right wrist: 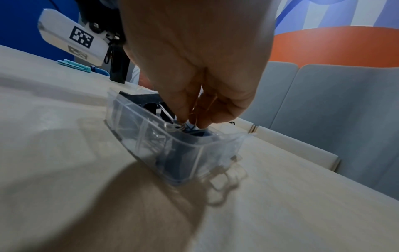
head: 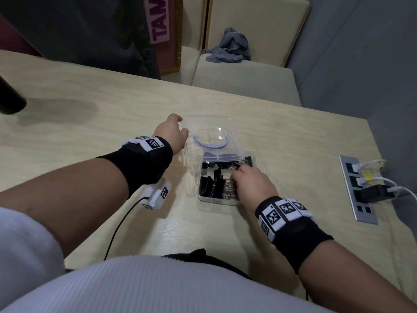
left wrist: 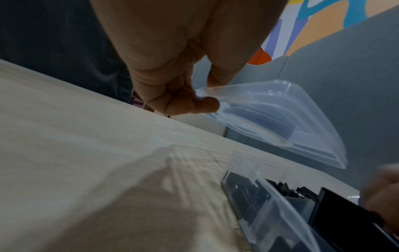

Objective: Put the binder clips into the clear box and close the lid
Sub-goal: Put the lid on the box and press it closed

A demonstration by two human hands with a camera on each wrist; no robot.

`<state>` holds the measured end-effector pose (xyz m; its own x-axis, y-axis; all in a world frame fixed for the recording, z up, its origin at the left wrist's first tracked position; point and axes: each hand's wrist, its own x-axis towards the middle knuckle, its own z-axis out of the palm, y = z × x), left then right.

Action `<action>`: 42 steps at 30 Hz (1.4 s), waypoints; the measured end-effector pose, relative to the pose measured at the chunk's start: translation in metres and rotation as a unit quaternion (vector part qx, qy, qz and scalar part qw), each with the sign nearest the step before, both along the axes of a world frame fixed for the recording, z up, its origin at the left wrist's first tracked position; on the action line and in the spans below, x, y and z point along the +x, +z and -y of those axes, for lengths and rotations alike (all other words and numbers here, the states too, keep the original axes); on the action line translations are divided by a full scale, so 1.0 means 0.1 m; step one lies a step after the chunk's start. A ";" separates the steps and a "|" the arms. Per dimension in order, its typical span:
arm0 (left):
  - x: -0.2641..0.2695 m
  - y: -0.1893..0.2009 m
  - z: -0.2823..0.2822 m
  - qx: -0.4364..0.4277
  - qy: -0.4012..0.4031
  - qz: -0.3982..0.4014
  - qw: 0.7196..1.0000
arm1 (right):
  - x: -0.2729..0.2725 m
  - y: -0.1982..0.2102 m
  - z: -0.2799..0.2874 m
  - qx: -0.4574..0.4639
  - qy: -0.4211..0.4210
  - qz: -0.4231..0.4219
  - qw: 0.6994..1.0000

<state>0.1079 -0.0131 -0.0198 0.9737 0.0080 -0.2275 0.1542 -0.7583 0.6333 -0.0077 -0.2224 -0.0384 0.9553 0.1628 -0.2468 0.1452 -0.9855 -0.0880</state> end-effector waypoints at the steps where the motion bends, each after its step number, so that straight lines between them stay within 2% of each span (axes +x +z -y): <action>1: 0.00 0.00 0.00 0.000 -0.001 -0.001 1.000 | -0.01 -0.01 0.01 -0.006 0.002 -0.003 1.000; 4: 0.01 -0.01 0.01 0.000 -0.002 0.001 1.000 | -0.01 -0.03 0.05 0.014 -0.010 0.013 1.000; 9: 0.01 0.00 0.02 -0.001 -0.002 0.003 1.000 | 0.00 0.02 0.14 0.157 -0.092 0.002 0.983; 14: 0.01 0.00 0.02 -0.002 0.001 0.006 1.000 | 0.03 0.08 0.17 0.294 -0.183 0.045 0.937; 18: 0.02 0.01 0.03 -0.002 0.000 0.006 1.000 | 0.03 0.07 0.17 0.377 -0.243 -0.028 0.893; 21: 0.01 0.01 0.03 -0.001 -0.002 0.004 1.000 | 0.01 0.04 0.14 0.315 -0.245 -0.073 0.914; 25: 0.01 0.02 0.04 0.001 -0.006 0.004 1.000 | 0.05 0.10 0.14 0.221 -0.240 -0.065 0.943; 32: 0.01 0.01 0.05 0.000 -0.005 0.003 1.000 | 0.06 0.13 0.17 0.180 -0.259 -0.057 0.947; 42: 0.00 0.01 0.04 -0.002 -0.004 0.001 1.000 | 0.09 0.13 0.14 0.077 -0.259 -0.103 0.957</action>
<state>0.1079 -0.0166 -0.0192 0.9740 -0.0018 -0.2265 0.1468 -0.7568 0.6370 0.0009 -0.2361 -0.0252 0.8512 -0.2708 -0.4496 -0.3962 -0.8934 -0.2120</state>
